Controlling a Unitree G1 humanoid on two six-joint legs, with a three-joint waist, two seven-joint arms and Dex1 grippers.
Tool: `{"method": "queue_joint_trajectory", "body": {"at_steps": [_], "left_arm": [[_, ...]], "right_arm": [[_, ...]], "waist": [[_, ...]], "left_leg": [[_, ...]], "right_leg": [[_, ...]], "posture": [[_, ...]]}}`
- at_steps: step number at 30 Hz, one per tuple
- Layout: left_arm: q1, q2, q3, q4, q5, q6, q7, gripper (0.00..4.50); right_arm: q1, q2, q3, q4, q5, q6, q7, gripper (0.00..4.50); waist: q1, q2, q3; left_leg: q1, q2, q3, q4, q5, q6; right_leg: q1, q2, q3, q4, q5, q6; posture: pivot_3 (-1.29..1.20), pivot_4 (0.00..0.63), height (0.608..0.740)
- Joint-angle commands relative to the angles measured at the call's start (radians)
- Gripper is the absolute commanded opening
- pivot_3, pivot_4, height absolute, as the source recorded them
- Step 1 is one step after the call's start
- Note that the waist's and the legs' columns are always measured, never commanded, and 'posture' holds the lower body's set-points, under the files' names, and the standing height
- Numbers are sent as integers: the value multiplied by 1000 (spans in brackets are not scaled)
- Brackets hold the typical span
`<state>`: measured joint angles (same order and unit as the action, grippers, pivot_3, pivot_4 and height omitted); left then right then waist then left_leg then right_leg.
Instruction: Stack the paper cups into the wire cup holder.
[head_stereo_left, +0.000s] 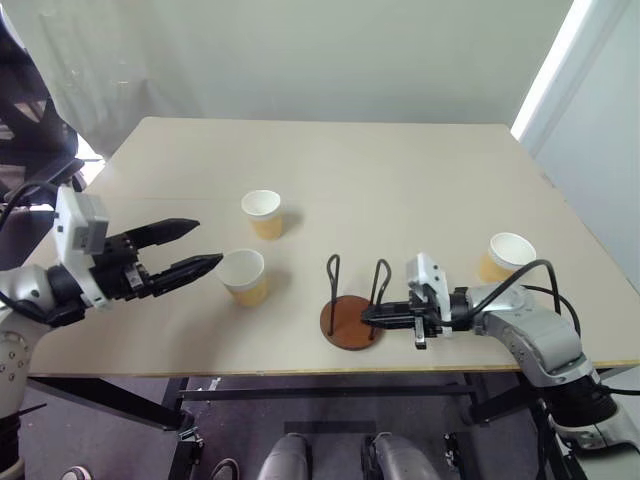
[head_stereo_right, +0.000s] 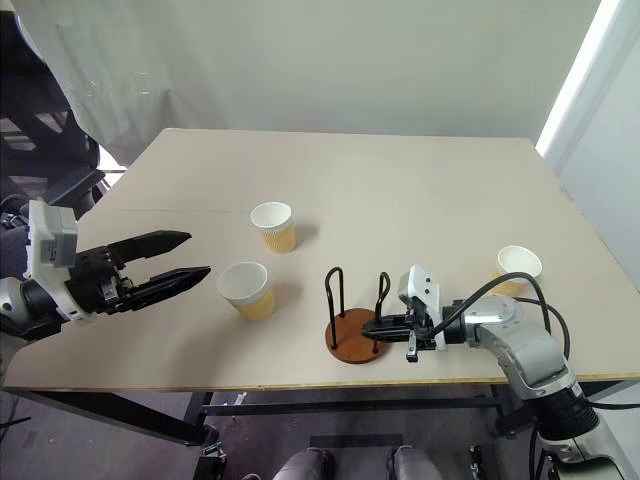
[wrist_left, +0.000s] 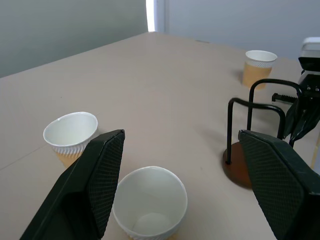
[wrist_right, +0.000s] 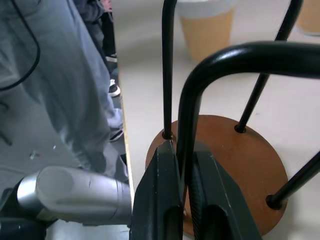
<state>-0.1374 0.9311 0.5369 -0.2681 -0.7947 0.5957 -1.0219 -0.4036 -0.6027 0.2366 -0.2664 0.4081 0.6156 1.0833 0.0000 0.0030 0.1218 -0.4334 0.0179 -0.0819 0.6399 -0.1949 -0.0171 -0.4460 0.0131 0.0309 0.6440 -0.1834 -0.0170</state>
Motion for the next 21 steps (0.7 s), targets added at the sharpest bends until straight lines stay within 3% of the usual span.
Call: {"method": "queue_joint_trajectory", "body": {"at_steps": [1, 10, 21], "left_arm": [[-20, 18, 12, -4, 2, -17, -3, 3896], [-27, 19, 12, -3, 10, -12, -3, 3896], [-40, 21, 3, -3, 11, -7, 1, 3896]], "right_arm": [[-21, 15, 21, 33, -60, -126, 0, 23], [-49, 48, 27, 151, -131, -342, 40, 23], [-104, 56, 63, 250, -161, -445, 152, 23]], "waist": [[0, 0, 0], [0, 0, 0], [0, 0, 0]], "left_leg": [[0, 0, 0, 0, 0, 0], [0, 1, 0, 0, -1, 1], [0, 2, 0, 0, -2, -1]], "right_leg": [[0, 0, 0, 0, 0, 0], [-1, 1, 0, 0, -1, -1], [-1, 1, -1, 0, -1, -2]], "posture": [[0, 150, 740], [0, 150, 740], [0, 150, 740]]}}
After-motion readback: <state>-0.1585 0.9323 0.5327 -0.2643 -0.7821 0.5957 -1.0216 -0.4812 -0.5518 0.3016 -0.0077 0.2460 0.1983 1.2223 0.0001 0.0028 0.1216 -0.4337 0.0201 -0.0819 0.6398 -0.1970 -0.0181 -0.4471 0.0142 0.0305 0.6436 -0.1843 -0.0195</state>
